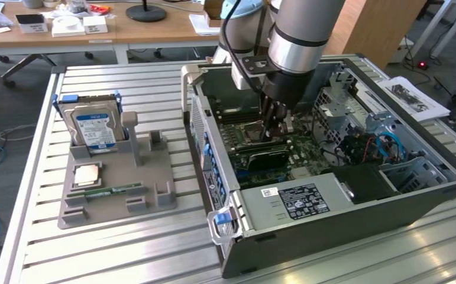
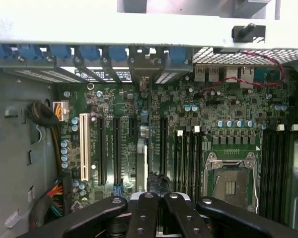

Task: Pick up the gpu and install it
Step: 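Press down on the gpu until it lock into place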

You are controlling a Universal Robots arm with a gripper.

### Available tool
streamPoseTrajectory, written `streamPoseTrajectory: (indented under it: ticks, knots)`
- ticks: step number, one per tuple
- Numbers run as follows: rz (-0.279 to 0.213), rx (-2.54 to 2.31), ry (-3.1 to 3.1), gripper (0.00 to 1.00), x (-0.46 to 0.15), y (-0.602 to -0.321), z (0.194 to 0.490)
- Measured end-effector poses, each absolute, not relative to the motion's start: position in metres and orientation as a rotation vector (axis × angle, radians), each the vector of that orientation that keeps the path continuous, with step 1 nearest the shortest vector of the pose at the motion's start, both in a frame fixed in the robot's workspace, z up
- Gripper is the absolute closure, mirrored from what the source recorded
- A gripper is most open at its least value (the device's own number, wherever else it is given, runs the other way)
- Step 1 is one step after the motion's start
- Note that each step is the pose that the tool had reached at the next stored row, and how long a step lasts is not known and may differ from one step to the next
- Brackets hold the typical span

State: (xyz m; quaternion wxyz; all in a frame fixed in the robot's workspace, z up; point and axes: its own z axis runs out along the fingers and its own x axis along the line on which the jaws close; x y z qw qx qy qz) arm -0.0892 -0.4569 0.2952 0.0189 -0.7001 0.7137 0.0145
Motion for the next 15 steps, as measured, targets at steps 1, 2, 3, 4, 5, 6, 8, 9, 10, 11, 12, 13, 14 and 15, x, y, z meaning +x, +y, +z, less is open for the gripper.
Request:
streamPoseTrajectory:
  ticks: [1, 2, 3, 4, 5, 6, 8, 9, 10, 11, 12, 13, 14, 15]
  knots:
    - [0.045, -2.173, 2.216, 0.89, -0.0880, -0.4569, 0.2952]
    - [0.045, -2.173, 2.215, 0.89, -0.0877, -0.4569, 0.2953]
    - [0.045, -2.173, 2.216, 0.89, -0.0876, -0.4568, 0.2957]
    - [0.045, -2.173, 2.216, 0.89, -0.0875, -0.4567, 0.2966]
    - [0.045, -2.173, 2.216, 0.89, -0.0872, -0.4567, 0.2977]
    - [0.045, -2.173, 2.215, 0.89, -0.0870, -0.4567, 0.2990]
    - [0.045, -2.173, 2.215, 0.89, -0.0867, -0.4567, 0.3015]
    - [0.045, -2.173, 2.215, 0.89, -0.0866, -0.4567, 0.3022]
    - [0.045, -2.173, 2.215, 0.89, -0.0866, -0.4567, 0.3022]
    - [0.045, -2.173, 2.215, 0.89, -0.0865, -0.4567, 0.3023]
    - [0.045, -2.173, 2.215, 0.89, -0.0865, -0.4567, 0.3023]
    - [0.045, -2.173, 2.215, 0.89, -0.0865, -0.4567, 0.3024]
    - [0.045, -2.173, 2.215, 0.89, -0.0865, -0.4567, 0.3023]
    - [0.045, -2.173, 2.215, 0.89, -0.0865, -0.4567, 0.3024]
